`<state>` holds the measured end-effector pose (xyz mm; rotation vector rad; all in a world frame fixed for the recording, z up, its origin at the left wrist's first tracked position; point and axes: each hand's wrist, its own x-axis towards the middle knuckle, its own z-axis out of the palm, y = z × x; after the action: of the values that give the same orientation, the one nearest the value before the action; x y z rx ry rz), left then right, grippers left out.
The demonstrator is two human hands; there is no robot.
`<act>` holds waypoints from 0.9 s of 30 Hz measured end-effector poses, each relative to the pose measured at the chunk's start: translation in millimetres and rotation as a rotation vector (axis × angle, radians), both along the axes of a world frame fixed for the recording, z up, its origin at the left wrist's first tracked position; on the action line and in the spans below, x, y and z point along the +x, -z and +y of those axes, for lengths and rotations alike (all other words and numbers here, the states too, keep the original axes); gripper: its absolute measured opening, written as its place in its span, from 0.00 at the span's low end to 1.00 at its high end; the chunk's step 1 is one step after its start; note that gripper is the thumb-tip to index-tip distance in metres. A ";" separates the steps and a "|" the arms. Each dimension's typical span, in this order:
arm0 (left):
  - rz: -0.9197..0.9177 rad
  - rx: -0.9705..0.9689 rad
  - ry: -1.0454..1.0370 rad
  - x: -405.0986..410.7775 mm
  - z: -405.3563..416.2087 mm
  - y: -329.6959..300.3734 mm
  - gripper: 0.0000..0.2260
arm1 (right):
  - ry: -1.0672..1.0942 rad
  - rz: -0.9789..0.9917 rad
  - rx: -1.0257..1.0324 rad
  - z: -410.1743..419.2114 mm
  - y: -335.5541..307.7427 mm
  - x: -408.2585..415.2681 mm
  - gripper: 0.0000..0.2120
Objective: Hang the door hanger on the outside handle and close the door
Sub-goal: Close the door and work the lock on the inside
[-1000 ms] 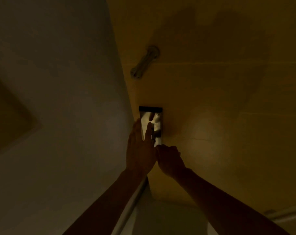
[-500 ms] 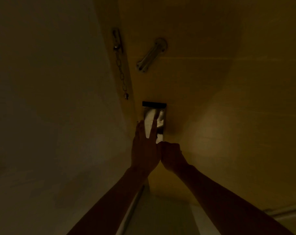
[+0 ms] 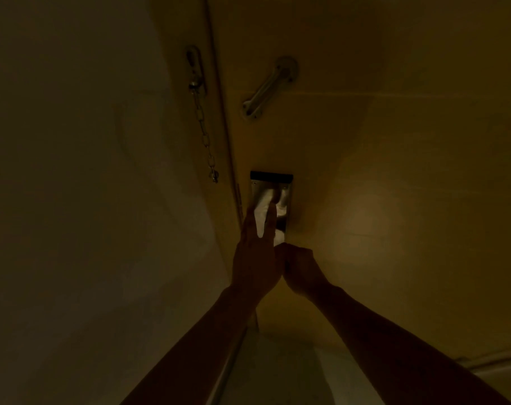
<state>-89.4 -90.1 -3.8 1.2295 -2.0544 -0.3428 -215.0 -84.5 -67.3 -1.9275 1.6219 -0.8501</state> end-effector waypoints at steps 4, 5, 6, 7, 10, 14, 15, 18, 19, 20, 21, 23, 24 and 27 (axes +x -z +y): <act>-0.059 0.049 0.006 0.8 -4.6 8.2 0.31 | 0.019 -0.056 -0.051 -3.4 4.3 0.9 0.11; -0.060 0.054 0.003 1.3 -5.1 9.3 0.31 | 0.020 -0.067 -0.055 -3.9 5.6 1.3 0.11; -0.055 0.048 0.001 2.5 -4.9 10.4 0.31 | 0.014 -0.070 -0.057 -5.0 6.9 2.2 0.11; -0.043 0.036 0.002 2.1 -6.3 10.9 0.32 | 0.010 -0.063 -0.057 -5.8 8.0 2.4 0.12; 0.033 0.025 0.008 -0.3 -8.9 6.7 0.34 | 0.017 -0.080 -0.069 -7.9 10.0 1.1 0.12; 0.085 0.049 0.080 2.2 -12.6 1.6 0.34 | 0.033 -0.107 -0.129 -9.8 8.8 0.5 0.12; 0.069 0.032 0.093 3.3 -14.8 2.0 0.33 | 0.039 -0.106 -0.139 -10.9 9.0 1.0 0.12; 0.101 0.055 0.100 4.2 -17.7 5.3 0.32 | 0.063 -0.116 -0.132 -15.2 13.6 0.2 0.10; 0.132 0.057 0.107 4.4 -19.1 6.9 0.31 | 0.067 -0.104 -0.127 -16.5 14.9 0.3 0.10; 0.125 0.046 0.105 3.9 -18.7 6.2 0.31 | 0.066 -0.093 -0.122 -17.2 15.7 -0.2 0.10; 0.091 0.026 0.105 3.4 -18.3 6.2 0.31 | 0.065 -0.093 -0.110 -18.0 16.4 -0.8 0.11; 0.079 0.019 0.110 3.3 -19.7 8.9 0.31 | 0.070 -0.100 -0.092 -18.9 17.8 -1.6 0.11; 0.091 0.028 0.106 2.3 -19.8 7.9 0.31 | 0.074 -0.097 -0.092 -19.2 18.3 -1.8 0.11; 0.108 0.057 0.110 -0.7 -21.3 7.9 0.32 | 0.075 -0.106 -0.108 -20.0 19.2 -2.7 0.11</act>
<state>-90.1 -111.4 -11.7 1.1088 -2.0361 -0.5117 -217.7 -104.5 -86.5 -1.8695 1.6237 -1.0715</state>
